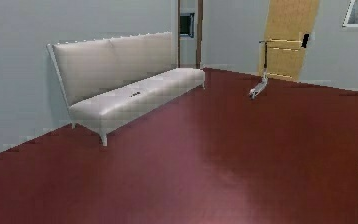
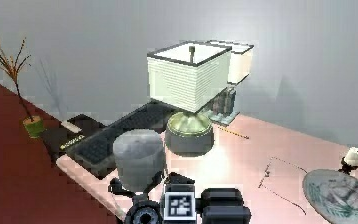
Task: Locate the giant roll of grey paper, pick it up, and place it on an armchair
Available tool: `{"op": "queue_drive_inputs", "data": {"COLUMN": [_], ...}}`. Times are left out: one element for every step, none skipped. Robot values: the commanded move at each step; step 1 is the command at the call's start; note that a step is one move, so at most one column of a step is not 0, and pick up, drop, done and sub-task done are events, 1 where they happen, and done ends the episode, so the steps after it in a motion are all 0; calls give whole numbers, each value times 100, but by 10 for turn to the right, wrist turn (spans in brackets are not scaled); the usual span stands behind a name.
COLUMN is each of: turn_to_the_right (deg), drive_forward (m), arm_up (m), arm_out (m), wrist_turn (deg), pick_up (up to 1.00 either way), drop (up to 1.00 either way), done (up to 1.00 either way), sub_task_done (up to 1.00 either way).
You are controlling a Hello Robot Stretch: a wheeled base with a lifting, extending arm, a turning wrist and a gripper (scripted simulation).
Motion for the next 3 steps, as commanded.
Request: {"op": "queue_drive_inputs", "data": {"turn_to_the_right": [0, 120, 0], "drive_forward": [10, 0, 100], "arm_up": [0, 0, 0], "arm_out": [0, 0, 0], "wrist_turn": [0, 0, 0], "pick_up": [0, 0, 0], "drop": [0, 0, 0], "done": [0, 0, 0], "sub_task_done": [0, 0, 0]}}
